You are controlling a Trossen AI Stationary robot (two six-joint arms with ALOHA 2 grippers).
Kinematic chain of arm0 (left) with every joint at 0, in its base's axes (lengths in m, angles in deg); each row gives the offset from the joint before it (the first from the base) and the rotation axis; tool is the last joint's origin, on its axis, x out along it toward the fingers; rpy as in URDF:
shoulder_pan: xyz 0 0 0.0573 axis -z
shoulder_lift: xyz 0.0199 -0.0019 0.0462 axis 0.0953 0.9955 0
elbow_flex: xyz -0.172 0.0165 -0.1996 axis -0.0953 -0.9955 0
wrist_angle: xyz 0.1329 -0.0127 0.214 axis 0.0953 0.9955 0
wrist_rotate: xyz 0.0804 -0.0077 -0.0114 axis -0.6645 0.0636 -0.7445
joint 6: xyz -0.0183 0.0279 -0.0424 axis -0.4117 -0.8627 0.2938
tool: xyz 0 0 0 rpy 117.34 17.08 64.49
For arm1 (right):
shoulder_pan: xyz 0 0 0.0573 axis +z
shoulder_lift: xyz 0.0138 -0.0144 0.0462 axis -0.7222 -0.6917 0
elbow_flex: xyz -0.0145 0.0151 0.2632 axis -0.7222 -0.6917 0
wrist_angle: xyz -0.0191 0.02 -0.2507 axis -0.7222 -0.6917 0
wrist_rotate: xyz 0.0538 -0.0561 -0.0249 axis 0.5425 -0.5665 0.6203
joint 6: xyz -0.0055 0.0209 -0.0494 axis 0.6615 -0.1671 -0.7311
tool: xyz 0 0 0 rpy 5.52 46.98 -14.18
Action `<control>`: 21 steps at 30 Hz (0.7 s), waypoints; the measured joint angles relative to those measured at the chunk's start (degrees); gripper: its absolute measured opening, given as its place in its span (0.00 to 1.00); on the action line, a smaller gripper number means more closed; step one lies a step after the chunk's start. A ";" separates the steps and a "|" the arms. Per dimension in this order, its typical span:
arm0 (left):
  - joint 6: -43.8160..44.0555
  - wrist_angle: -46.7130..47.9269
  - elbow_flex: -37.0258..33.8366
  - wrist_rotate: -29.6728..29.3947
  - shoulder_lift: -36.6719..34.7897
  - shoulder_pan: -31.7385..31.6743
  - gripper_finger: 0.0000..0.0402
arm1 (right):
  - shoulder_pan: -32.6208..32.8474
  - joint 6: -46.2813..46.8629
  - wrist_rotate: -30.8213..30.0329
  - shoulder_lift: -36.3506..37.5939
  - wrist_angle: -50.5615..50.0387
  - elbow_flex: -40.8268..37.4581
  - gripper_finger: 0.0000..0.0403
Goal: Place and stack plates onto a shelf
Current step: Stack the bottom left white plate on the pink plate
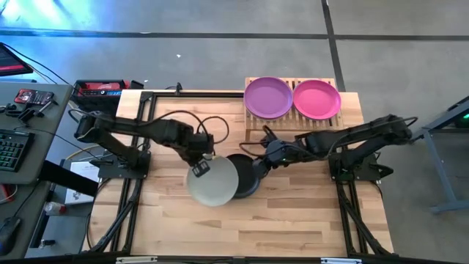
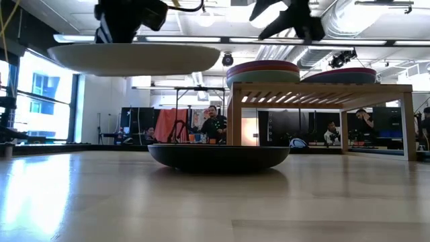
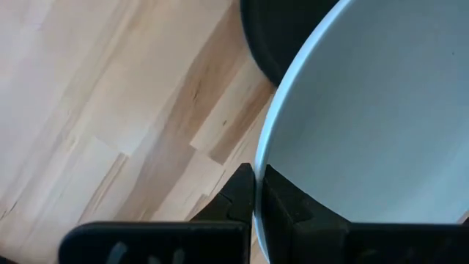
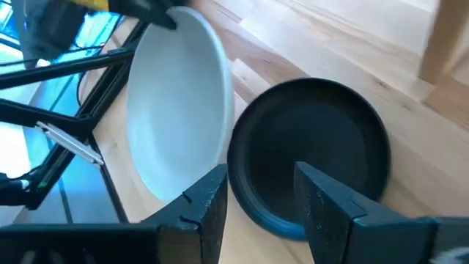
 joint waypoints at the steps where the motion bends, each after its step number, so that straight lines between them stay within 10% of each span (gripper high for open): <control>1: 0.02 0.01 0.38 -0.02 0.02 -0.50 0.00 | 0.00 -0.68 0.00 -0.81 0.99 0.00 0.35; 21: -0.37 -8.67 1.18 0.02 0.04 -3.42 0.00 | -0.02 1.75 -1.53 -6.56 6.82 0.00 0.35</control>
